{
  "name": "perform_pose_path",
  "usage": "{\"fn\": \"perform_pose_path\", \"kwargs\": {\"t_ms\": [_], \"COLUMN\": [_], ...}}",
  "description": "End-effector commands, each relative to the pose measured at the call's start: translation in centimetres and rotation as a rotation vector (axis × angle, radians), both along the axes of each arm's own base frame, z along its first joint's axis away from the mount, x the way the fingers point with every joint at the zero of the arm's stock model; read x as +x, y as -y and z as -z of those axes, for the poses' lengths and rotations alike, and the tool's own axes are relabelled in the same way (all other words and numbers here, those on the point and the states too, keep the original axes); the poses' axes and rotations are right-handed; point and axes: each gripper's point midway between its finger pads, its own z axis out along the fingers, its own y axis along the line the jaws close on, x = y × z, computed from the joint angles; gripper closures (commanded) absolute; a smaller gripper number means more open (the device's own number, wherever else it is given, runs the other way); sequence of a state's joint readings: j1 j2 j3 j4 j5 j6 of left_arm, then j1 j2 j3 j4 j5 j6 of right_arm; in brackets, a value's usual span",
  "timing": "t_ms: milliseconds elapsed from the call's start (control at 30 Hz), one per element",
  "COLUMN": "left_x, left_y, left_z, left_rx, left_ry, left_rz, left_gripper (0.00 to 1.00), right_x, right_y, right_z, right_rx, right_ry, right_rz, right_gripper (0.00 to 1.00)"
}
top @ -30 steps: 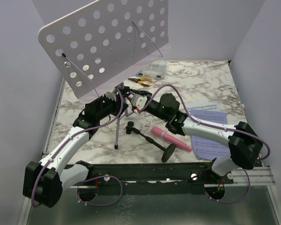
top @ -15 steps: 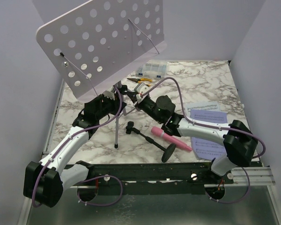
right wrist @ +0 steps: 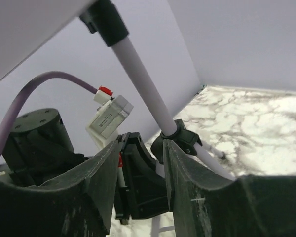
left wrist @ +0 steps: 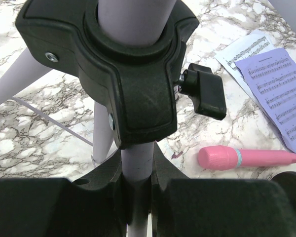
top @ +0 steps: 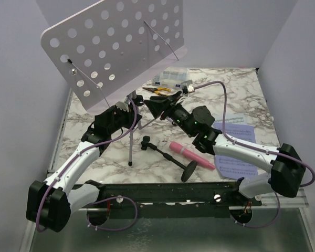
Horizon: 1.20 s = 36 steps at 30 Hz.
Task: Set up the instrument practice props
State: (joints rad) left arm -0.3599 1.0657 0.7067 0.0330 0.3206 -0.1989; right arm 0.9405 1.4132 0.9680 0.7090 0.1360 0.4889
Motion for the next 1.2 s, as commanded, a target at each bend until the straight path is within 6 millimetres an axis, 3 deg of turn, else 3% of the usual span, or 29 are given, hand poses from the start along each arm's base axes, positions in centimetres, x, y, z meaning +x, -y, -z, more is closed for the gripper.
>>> {"fn": "perform_pose_path", "kwargs": {"t_ms": [0, 67, 267, 533, 833, 1067, 1167], "left_x": [-2.5, -2.6, -2.6, -2.6, -2.6, -2.6, -2.6], "left_y": [-1.2, -1.1, -1.2, -1.1, -1.1, -1.1, -1.1], "left_z": [6.0, 6.0, 6.0, 6.0, 6.0, 6.0, 6.0], "left_rx": [0.067, 0.065, 0.067, 0.065, 0.066, 0.065, 0.064], "left_ry": [-0.244, -0.246, -0.243, -0.245, -0.248, -0.248, -0.248], "left_rz": [-0.036, -0.033, -0.036, -0.033, -0.031, -0.029, -0.03], "left_gripper": [1.0, 1.0, 1.0, 1.0, 1.0, 1.0, 1.0], "right_x": [-1.4, -1.4, -0.4, 0.4, 1.5, 2.4, 3.1], "right_y": [0.2, 0.0, -0.1, -2.2, -3.3, -3.7, -3.8], "right_z": [0.0, 1.3, 3.7, 5.6, 5.4, 5.2, 4.8], "right_rx": [-0.28, -0.45, -0.706, -0.799, -0.754, -0.741, -0.706], "right_ry": [0.351, 0.502, 0.758, 0.884, 0.881, 0.85, 0.798], "right_rz": [-0.032, -0.044, -0.019, -0.055, 0.001, 0.039, 0.074], "right_gripper": [0.51, 0.48, 0.46, 0.44, 0.45, 0.56, 0.72]}}
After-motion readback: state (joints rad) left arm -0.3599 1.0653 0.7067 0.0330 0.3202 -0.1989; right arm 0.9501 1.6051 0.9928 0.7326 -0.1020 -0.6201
